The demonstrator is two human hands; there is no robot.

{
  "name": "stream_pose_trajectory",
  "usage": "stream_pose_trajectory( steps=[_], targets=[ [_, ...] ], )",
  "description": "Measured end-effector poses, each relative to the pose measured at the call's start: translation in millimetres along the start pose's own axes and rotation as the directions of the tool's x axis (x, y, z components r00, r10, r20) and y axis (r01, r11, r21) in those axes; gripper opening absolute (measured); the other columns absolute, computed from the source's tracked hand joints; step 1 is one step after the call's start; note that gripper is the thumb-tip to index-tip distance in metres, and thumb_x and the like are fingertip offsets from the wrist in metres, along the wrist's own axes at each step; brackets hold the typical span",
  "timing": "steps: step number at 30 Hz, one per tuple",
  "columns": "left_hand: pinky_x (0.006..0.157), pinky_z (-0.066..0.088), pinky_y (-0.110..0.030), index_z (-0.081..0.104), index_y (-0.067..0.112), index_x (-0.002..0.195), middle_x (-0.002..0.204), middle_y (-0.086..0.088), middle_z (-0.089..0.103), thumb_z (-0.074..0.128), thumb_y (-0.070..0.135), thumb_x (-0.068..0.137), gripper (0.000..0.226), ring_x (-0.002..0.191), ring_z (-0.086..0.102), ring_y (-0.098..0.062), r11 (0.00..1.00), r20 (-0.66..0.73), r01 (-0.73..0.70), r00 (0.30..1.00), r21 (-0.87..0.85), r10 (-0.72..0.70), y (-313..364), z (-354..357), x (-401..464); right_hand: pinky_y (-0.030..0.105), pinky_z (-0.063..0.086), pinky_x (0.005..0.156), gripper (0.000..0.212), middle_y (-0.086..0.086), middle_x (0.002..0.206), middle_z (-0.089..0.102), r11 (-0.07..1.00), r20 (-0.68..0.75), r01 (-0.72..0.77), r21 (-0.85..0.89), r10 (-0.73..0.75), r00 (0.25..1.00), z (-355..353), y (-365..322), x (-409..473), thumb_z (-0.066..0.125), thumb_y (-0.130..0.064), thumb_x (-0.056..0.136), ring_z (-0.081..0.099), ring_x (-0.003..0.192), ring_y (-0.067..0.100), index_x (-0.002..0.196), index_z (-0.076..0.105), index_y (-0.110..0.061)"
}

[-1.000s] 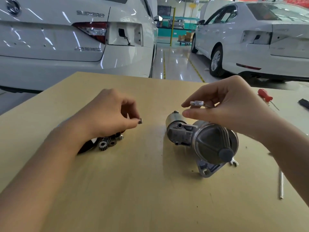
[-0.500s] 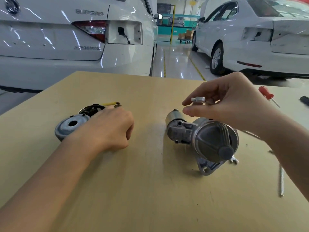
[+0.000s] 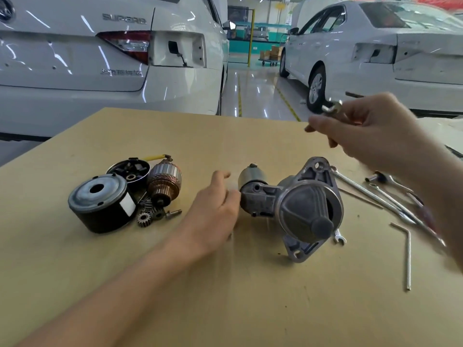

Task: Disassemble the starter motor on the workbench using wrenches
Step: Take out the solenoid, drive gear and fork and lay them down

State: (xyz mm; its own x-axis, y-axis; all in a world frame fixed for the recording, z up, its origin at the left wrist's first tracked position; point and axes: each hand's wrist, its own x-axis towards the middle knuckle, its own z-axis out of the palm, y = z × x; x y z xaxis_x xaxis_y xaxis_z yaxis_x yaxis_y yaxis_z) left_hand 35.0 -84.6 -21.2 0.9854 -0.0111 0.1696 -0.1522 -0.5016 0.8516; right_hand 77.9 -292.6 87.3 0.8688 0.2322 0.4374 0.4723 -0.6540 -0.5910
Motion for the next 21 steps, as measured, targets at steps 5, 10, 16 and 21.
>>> stream_pose_trajectory(
  steps=[5, 10, 16, 21],
  targets=[
    [0.063, 0.048, -0.034, 0.058, 0.015, 0.092, 0.081, -0.007, 0.066, 0.035, 0.057, 0.096, 0.048, 0.062, 0.061, -0.021, 0.967, -0.054, 0.241, 0.968, -0.080, -0.246, -2.3, 2.9, 32.4, 0.028, 0.036, 0.049, 0.059, -0.005, 0.055, 0.060, 0.970, 0.124, -0.113, -0.216, 0.143, 0.982, 7.2, 13.5, -21.3, 0.032, -0.074, 0.082, 0.050, 0.047, 0.008, 0.072, 0.068, -0.028],
    [0.037, 0.042, -0.015, 0.069, 0.019, 0.078, 0.060, -0.002, 0.069, 0.052, 0.076, 0.074, 0.060, 0.042, 0.062, -0.013, 0.928, 0.212, 0.334, 0.907, 0.167, -0.364, 19.7, 0.9, 66.3, 0.026, 0.035, 0.043, 0.076, 0.000, 0.049, 0.058, 0.979, 0.074, 0.001, -0.202, 0.015, 0.997, 24.3, 11.5, -43.0, 0.043, -0.085, 0.068, 0.045, 0.043, 0.013, 0.059, 0.059, -0.011],
    [0.055, 0.050, -0.021, 0.065, 0.016, 0.072, 0.057, -0.005, 0.066, 0.055, 0.063, 0.078, 0.048, 0.044, 0.063, -0.017, 0.868, 0.347, 0.433, 0.797, 0.244, -0.495, 19.5, 2.7, 85.5, 0.044, 0.045, 0.052, 0.036, 0.016, 0.061, 0.060, 0.992, 0.010, 0.017, 0.125, -0.019, 1.000, 37.6, 17.4, -39.1, 0.074, -0.040, 0.071, 0.056, 0.059, 0.033, 0.063, 0.064, -0.007],
    [0.038, 0.039, -0.015, 0.064, 0.016, 0.077, 0.058, -0.003, 0.064, 0.061, 0.052, 0.077, 0.037, 0.040, 0.057, -0.016, 0.882, 0.265, 0.472, 0.852, -0.011, -0.452, 7.8, 7.2, 85.7, 0.030, 0.038, 0.046, 0.040, 0.015, 0.059, 0.059, 0.949, 0.081, 0.046, 0.312, -0.074, 0.994, 38.7, 19.6, -37.4, 0.081, -0.047, 0.066, 0.052, 0.051, 0.025, 0.063, 0.065, -0.010]
  ],
)
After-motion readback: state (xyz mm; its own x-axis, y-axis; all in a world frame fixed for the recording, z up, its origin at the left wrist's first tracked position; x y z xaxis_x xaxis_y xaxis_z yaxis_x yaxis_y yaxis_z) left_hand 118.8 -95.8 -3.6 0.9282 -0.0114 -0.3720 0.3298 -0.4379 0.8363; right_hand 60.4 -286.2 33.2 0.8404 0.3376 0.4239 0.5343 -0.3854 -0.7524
